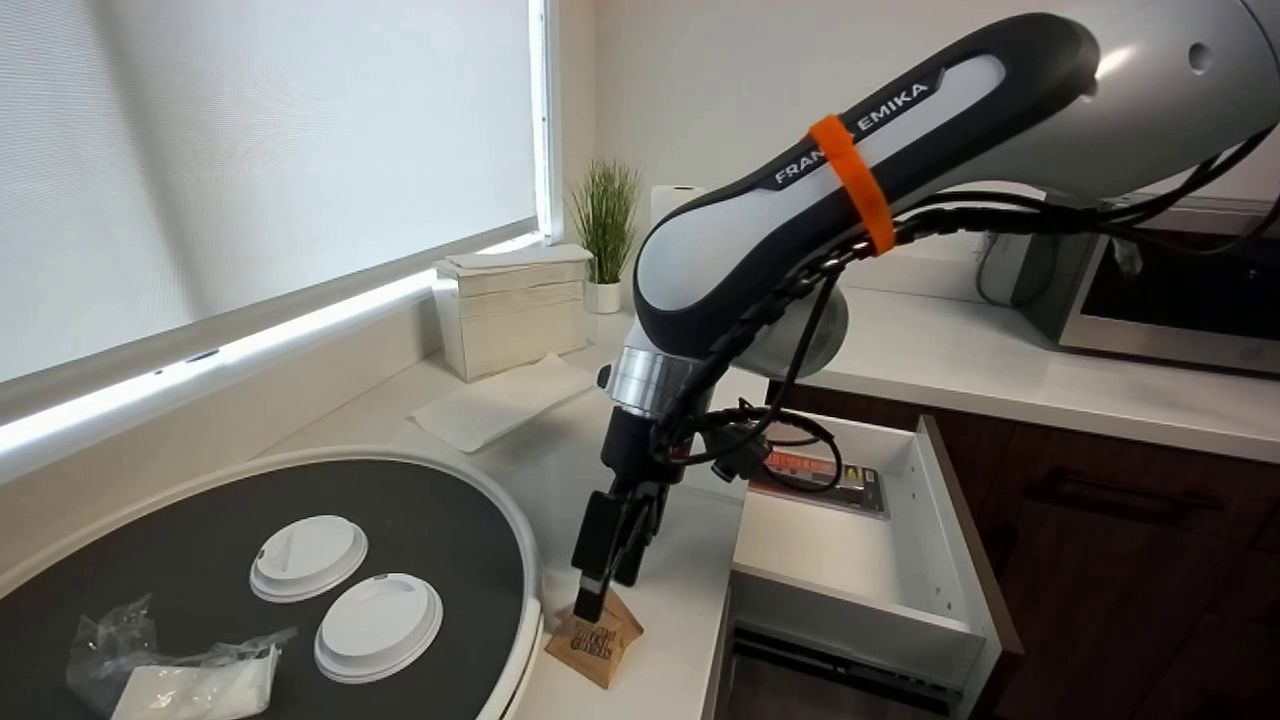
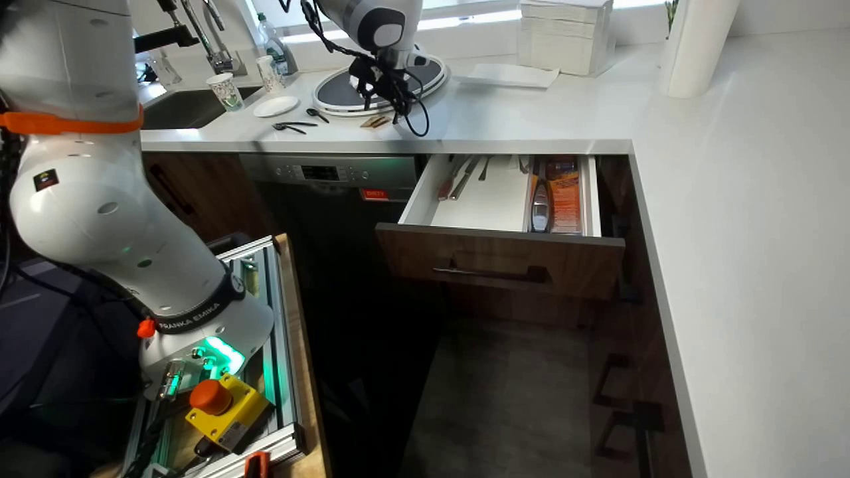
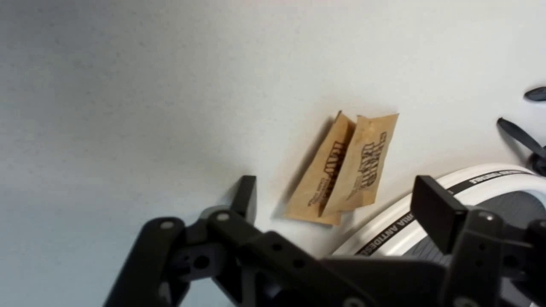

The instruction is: Put two sachets in the open drawer.

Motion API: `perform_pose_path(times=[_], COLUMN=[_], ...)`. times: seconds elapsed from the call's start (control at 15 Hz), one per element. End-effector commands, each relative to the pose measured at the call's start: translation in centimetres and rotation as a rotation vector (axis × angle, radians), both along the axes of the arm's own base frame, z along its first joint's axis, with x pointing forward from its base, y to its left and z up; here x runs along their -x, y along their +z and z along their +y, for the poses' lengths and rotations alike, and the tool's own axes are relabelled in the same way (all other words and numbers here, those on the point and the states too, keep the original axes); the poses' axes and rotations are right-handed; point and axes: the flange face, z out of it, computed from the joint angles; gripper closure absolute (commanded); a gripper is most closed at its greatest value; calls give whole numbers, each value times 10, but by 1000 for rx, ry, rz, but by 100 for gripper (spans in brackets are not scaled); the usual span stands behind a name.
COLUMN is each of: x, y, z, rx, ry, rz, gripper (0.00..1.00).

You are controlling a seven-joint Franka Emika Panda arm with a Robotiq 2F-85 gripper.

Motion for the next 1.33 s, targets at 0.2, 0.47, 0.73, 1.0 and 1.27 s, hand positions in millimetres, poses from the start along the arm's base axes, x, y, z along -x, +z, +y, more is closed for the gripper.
perform_pose_path(times=[0.2,0.47,0.73,1.0,1.27], x=[3,4,6,7,7], y=[-9,-15,-23,-14,7], z=[15,19,24,30,28], rx=[46,61,78,82,78], ry=[60,76,88,93,75], rz=[38,47,51,49,15], gripper=[35,37,70,99,98])
